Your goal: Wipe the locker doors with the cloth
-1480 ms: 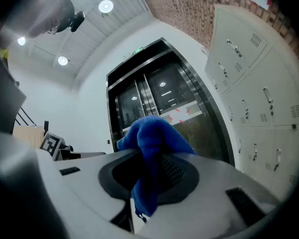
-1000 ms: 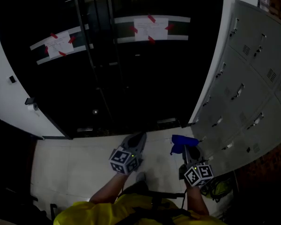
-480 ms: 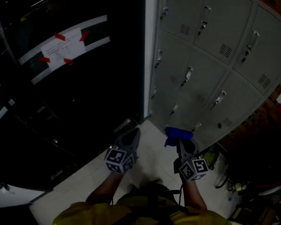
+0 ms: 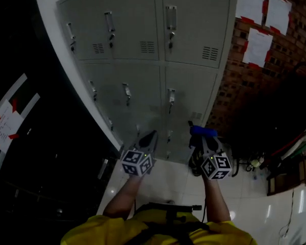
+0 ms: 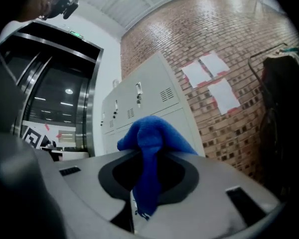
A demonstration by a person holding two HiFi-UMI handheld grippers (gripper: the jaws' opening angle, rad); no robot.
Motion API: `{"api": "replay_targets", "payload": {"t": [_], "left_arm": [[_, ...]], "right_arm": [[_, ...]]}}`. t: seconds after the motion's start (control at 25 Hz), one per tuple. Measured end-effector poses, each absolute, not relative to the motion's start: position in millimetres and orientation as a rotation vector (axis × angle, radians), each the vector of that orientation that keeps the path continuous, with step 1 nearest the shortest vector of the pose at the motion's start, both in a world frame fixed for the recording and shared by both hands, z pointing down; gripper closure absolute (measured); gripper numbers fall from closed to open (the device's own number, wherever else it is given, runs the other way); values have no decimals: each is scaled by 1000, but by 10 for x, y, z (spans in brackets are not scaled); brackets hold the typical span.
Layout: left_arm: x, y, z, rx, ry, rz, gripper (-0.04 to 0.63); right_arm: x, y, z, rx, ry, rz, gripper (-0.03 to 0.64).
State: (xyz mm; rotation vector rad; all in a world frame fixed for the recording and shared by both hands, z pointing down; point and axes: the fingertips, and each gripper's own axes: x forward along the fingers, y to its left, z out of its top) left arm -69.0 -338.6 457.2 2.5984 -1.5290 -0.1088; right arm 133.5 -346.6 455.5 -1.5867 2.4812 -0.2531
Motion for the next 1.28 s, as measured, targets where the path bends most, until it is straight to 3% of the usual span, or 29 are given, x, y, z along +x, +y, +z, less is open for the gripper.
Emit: {"api": "replay_targets", "payload": {"t": [0.32, 0.68, 1.28], "left_arm": [[-314, -3960, 4498, 2670, -1478, -98, 595], [-567, -4385, 4617, 2655, -1480, -25, 595], [-917, -4757, 4487, 2723, -1523, 74, 595]], "right_arm": [[1775, -4603, 4117, -1718, 2361, -149, 545], [1896, -5746, 3683, -1862, 2312, -69, 545], [-582, -6315, 3927, -1495, 2719, -155, 545]]}}
